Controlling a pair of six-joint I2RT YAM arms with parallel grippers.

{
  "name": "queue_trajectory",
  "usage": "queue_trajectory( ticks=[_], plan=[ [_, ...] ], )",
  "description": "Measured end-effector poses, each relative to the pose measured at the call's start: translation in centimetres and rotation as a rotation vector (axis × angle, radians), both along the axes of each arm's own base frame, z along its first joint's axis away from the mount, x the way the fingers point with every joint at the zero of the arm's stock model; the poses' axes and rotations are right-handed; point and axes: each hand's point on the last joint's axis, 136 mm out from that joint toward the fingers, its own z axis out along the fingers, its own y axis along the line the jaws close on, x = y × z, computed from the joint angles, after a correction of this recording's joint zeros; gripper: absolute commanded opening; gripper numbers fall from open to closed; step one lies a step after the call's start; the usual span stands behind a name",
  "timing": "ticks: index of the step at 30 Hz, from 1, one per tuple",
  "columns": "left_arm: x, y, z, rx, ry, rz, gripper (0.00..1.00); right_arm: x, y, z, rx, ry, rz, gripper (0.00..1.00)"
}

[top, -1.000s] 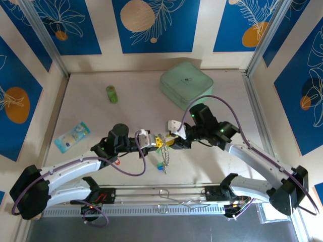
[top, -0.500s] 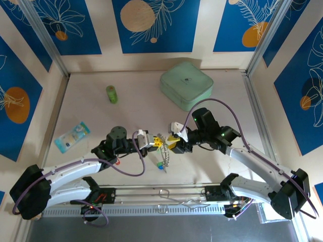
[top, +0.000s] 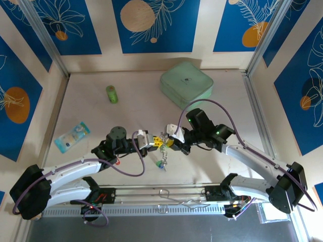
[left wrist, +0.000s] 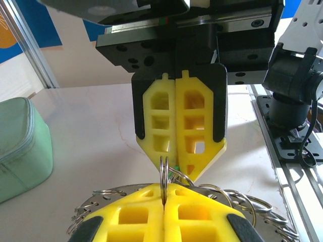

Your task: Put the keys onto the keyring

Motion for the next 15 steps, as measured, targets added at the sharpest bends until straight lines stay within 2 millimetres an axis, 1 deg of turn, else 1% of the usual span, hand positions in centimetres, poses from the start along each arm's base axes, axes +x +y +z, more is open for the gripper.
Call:
queue_trajectory(
  ticks=[1, 2, 3, 5, 7, 11, 13, 15],
  plan=[
    [0.0, 0.0, -0.1, 0.002, -0.002, -0.001, 0.00, 0.0, 0.1, -0.1, -0.003, 0.003, 0.002, 0.08],
    [0.0, 0.0, -0.2, 0.004, 0.000, -0.001, 0.00, -0.1, 0.1, -0.2, -0.005, 0.006, 0.002, 0.16],
    [-0.1, 0.0, -0.2, 0.004, 0.000, -0.001, 0.00, -0.1, 0.0, -0.2, -0.006, 0.010, 0.001, 0.22],
    [0.0, 0.0, -0.1, 0.001, -0.002, -0.002, 0.00, -0.1, -0.1, -0.1, -0.004, 0.010, -0.003, 0.30],
    [0.0, 0.0, -0.1, 0.001, -0.003, -0.001, 0.00, -0.1, -0.4, 0.5, 0.015, -0.002, -0.010, 0.31],
    [-0.1, 0.0, -0.1, 0.001, -0.003, -0.003, 0.00, -0.4, -1.2, 3.0, 0.098, -0.045, -0.016, 0.31],
    [-0.1, 0.0, -0.1, 0.001, -0.003, -0.004, 0.00, -0.5, -1.1, 4.1, 0.138, -0.061, -0.008, 0.31],
    [-0.2, 0.0, -0.1, 0.001, -0.002, -0.007, 0.00, -0.5, -0.7, 4.6, 0.166, -0.056, 0.001, 0.29]
  ],
)
